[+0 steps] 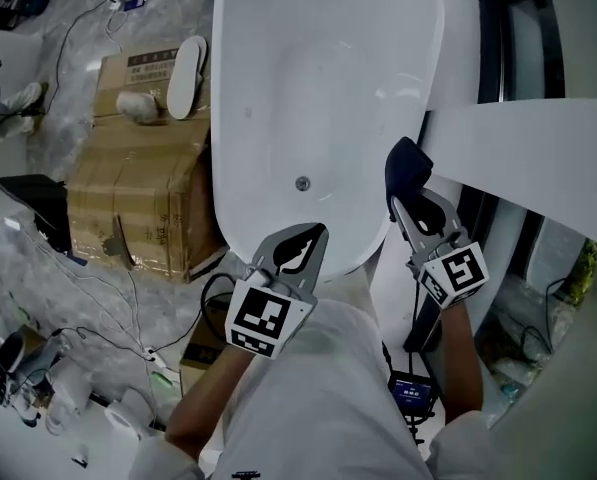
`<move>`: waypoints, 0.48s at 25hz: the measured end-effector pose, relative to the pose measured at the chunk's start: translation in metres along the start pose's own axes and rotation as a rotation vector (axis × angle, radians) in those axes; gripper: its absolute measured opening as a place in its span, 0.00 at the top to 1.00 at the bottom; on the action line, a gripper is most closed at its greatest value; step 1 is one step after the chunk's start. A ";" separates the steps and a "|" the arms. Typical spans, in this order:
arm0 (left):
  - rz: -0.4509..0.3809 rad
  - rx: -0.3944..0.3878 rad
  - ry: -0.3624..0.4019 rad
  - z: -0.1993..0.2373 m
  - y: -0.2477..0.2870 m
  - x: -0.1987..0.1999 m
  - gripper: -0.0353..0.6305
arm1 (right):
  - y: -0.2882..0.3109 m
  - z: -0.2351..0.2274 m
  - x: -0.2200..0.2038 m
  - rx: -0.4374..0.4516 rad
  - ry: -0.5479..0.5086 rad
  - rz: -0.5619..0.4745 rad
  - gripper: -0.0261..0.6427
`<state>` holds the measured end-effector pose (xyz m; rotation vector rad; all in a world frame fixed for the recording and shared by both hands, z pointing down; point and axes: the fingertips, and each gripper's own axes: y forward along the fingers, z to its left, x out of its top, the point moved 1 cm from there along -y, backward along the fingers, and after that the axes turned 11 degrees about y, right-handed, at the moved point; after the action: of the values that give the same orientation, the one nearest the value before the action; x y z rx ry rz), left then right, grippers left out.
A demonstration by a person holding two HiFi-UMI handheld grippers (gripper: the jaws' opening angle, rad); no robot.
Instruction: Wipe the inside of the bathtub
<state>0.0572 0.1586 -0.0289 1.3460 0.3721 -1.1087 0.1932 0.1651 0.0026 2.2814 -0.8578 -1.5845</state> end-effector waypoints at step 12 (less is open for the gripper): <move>-0.012 0.004 -0.154 0.062 0.046 -0.091 0.95 | 0.079 -0.050 -0.067 -0.134 -0.246 0.219 0.85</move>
<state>0.0276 0.1341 0.0838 1.2541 0.2654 -1.2156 0.1962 0.1346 0.1135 1.8578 -0.9873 -1.7846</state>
